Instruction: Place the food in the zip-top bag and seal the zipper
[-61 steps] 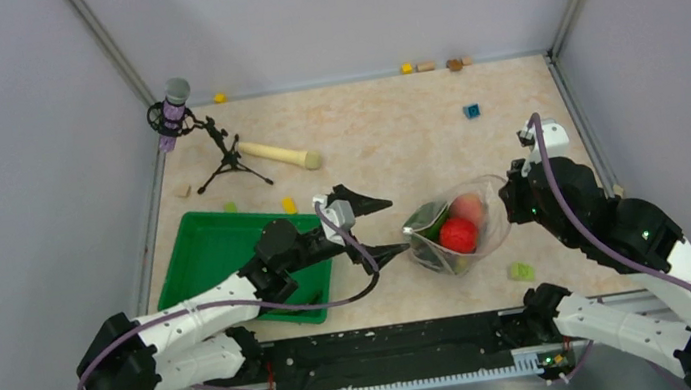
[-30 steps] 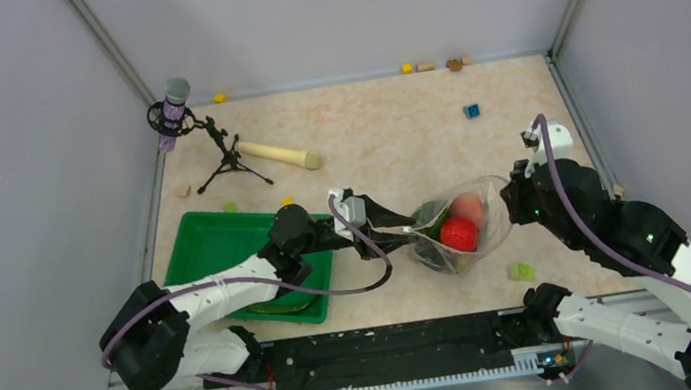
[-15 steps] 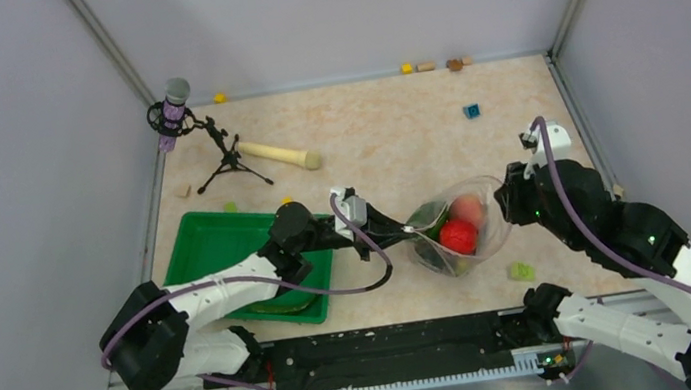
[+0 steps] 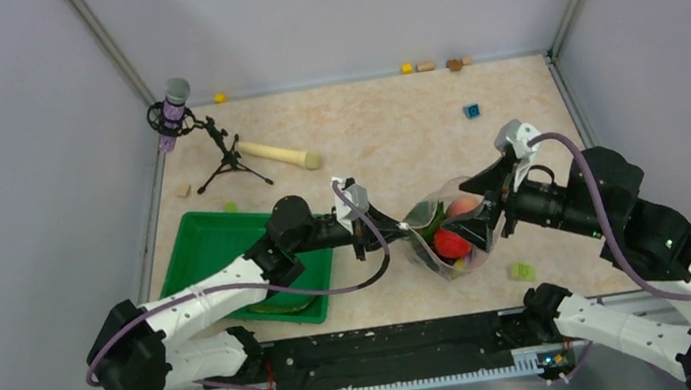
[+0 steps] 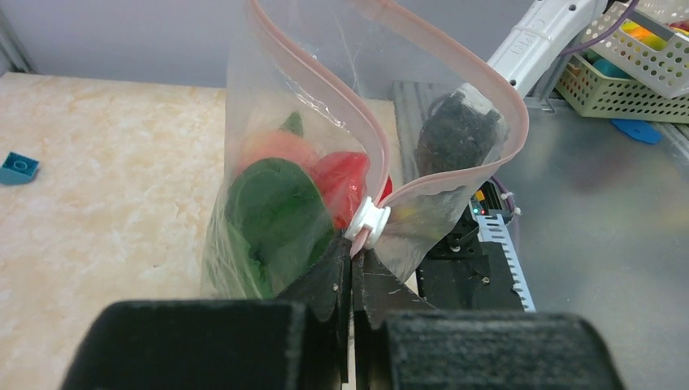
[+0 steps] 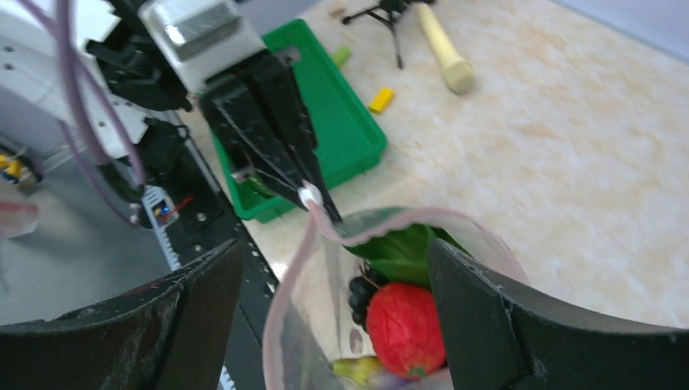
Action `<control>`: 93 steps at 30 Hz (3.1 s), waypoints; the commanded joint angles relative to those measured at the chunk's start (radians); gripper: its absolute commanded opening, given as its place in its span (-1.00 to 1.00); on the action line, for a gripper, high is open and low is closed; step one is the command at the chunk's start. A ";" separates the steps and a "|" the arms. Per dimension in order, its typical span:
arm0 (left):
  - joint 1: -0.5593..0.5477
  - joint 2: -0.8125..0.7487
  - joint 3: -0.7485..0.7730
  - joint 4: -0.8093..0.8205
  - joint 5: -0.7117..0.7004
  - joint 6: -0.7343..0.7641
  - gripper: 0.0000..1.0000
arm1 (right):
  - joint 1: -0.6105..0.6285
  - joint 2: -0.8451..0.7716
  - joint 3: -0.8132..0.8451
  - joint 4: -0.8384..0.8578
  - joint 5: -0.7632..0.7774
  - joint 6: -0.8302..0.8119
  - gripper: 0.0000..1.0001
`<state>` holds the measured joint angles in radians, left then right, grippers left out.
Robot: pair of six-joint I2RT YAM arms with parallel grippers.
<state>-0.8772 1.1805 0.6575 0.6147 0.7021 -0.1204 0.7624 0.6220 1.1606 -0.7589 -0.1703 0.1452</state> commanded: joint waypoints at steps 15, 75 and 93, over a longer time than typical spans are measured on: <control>0.003 -0.192 -0.007 -0.101 -0.129 -0.096 -1.00 | 0.007 0.374 0.147 0.176 -0.395 -0.046 0.29; 0.003 -0.334 -0.058 -0.225 -0.451 -0.128 -1.00 | 0.098 0.377 0.113 -0.005 -0.053 -0.018 -1.00; 0.003 -0.378 -0.073 -0.288 -0.649 -0.160 -1.00 | 0.098 0.336 0.047 0.022 -0.015 0.032 -1.00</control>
<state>-0.8902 0.8356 0.5930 0.3065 0.1810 -0.2657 0.8623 1.0054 1.2182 -0.6968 -0.2245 0.1635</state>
